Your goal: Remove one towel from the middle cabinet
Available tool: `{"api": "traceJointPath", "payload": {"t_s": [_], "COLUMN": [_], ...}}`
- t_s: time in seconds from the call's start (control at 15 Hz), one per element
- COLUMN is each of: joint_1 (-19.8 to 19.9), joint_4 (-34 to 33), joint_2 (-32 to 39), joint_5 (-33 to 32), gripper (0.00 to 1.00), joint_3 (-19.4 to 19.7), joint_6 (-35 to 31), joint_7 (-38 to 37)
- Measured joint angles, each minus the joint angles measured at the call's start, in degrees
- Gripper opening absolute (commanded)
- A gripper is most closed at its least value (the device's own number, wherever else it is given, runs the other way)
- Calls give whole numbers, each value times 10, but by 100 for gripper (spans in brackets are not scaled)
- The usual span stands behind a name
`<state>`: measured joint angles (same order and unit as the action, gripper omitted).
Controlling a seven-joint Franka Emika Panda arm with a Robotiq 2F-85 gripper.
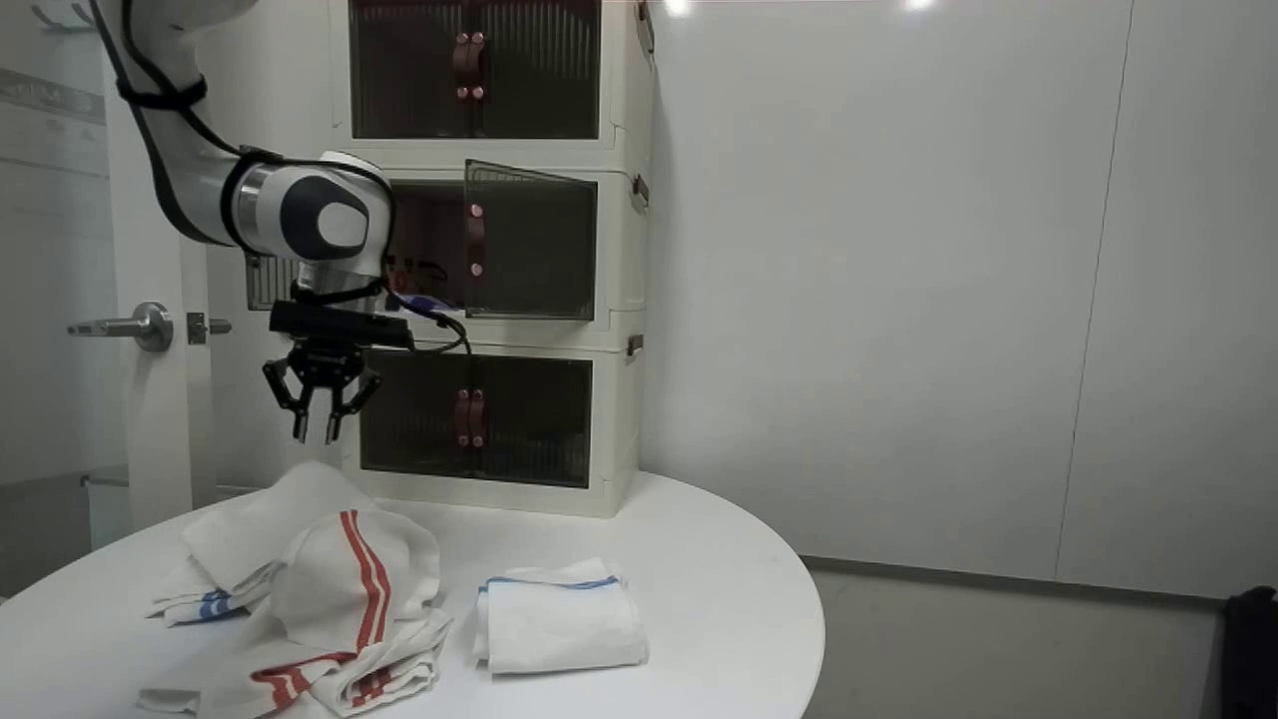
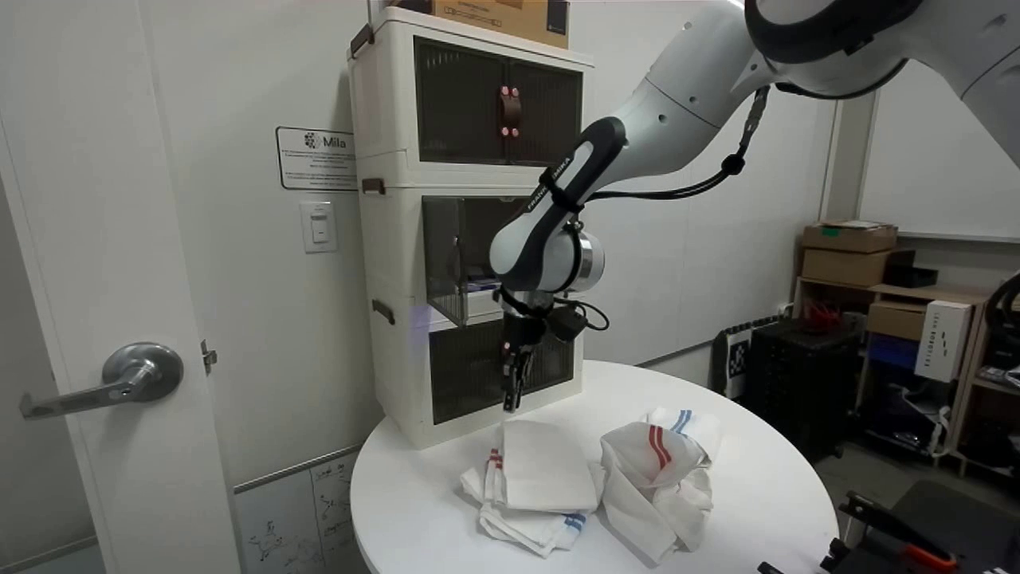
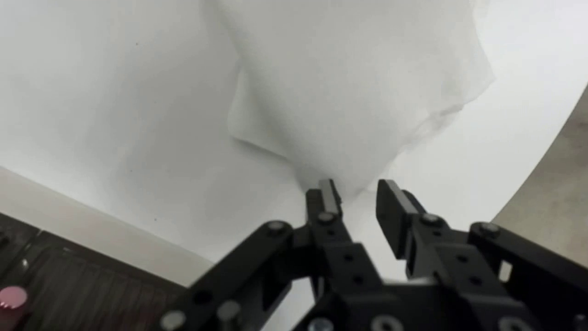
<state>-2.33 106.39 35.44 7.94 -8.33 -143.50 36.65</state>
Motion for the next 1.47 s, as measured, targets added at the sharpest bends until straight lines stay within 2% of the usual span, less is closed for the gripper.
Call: {"api": "traceJointPath", "payload": {"t_s": [0.33,0.4,0.67,1.07,1.47], "joint_1": [21,26,41,44,41], "joint_4": [-4,1,60,205,336], "joint_2": [-10,-18,-86,-267,-457], "joint_5": [0,0,-11,-15,-14], "gripper": [97,100,100,100,100], "joint_3": [-16,-19,-20,-18,29], "joint_6": [-31,-31,-16,46,79], "joint_7": [-8,-8,-7,-14,-129]}}
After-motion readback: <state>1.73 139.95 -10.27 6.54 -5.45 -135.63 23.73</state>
